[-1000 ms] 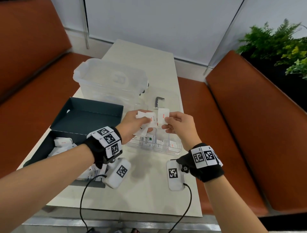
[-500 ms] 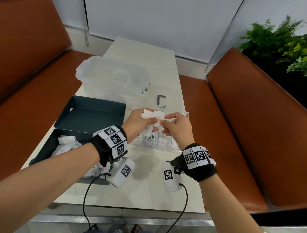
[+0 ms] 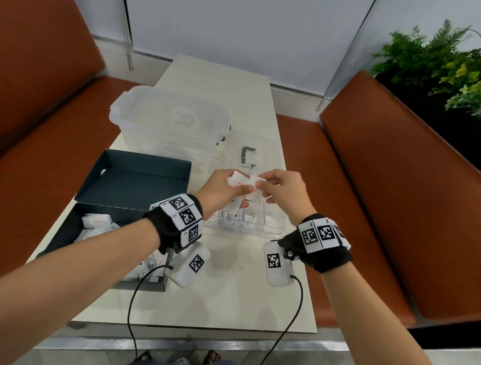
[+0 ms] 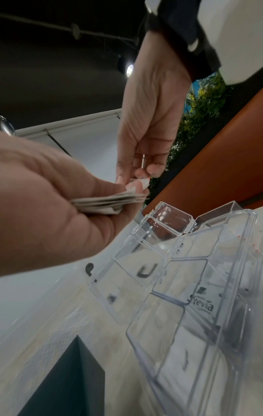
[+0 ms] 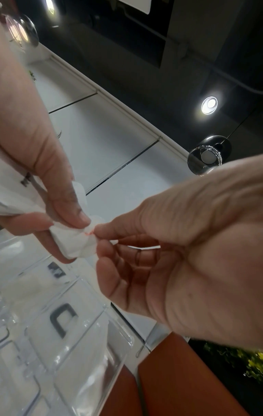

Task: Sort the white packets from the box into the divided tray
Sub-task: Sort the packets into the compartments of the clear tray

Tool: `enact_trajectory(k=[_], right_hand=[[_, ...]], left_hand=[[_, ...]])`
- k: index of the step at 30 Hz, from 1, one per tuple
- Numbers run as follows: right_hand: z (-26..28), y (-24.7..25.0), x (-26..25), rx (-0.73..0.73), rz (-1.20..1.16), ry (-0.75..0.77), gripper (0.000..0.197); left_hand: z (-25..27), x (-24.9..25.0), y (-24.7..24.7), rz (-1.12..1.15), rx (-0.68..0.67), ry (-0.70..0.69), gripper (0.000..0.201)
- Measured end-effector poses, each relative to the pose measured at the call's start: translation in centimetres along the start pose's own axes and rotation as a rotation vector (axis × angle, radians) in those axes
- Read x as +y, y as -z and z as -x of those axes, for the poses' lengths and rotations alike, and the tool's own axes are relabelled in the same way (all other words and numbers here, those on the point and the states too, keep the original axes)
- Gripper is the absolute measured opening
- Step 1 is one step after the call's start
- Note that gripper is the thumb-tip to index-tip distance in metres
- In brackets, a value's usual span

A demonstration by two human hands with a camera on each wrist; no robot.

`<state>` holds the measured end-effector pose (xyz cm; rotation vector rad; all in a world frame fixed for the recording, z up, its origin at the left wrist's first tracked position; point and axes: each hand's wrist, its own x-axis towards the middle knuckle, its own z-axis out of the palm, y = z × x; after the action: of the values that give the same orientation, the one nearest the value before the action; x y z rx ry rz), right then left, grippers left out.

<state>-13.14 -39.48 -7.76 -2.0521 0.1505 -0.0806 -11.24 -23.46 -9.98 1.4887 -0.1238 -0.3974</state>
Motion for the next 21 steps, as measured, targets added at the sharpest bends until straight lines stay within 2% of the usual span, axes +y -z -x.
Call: enact_trajectory(k=[5,11,16,21], right_hand=[[-1.2,1.7,0.3,-0.039,0.042,-0.011,0.008],[-4.0,4.1,3.8,0.075,0.168,-0.055,0.018],[-4.8,3.0,8.1,-0.106,0.502,-0.178,0.022],[-4.5,1.4,9.6,-0.135,0.551,-0.235,0.018]], left_hand=[[-0.6,-0.1,0.0,0.039,-0.003,0.028,0.025],[-1.0,-0.1,0.7,0.144,0.008,0.054,0.010],[-1.2,-0.1,1.1,0.144,0.028,0.062,0.012],[-1.4,-0.3,1.4,0.139,0.046,0.078,0.021]])
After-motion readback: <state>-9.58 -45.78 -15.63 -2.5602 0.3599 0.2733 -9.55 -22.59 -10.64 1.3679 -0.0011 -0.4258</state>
